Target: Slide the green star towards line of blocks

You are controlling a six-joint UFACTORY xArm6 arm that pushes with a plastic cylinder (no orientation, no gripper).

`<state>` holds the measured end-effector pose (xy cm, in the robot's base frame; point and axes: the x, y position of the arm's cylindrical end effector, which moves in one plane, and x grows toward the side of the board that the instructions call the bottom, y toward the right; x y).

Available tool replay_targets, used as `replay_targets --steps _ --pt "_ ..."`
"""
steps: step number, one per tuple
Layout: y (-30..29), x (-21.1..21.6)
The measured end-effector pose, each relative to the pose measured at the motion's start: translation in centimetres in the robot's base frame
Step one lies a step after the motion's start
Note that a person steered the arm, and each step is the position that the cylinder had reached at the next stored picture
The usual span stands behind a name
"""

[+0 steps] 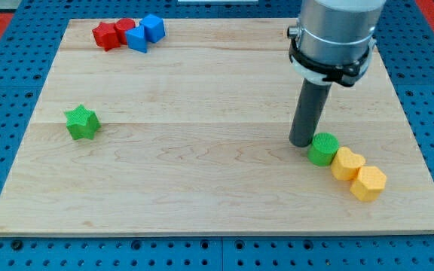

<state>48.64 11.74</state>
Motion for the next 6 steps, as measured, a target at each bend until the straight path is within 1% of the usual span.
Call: replay_targets --steps 1,3,4,5,6 --pt "-4.1 1.5" --pt "-21.0 3.2" --pt "-30.1 3.2" --pt "-37.4 1.2" --pt "-37.2 -5.5"
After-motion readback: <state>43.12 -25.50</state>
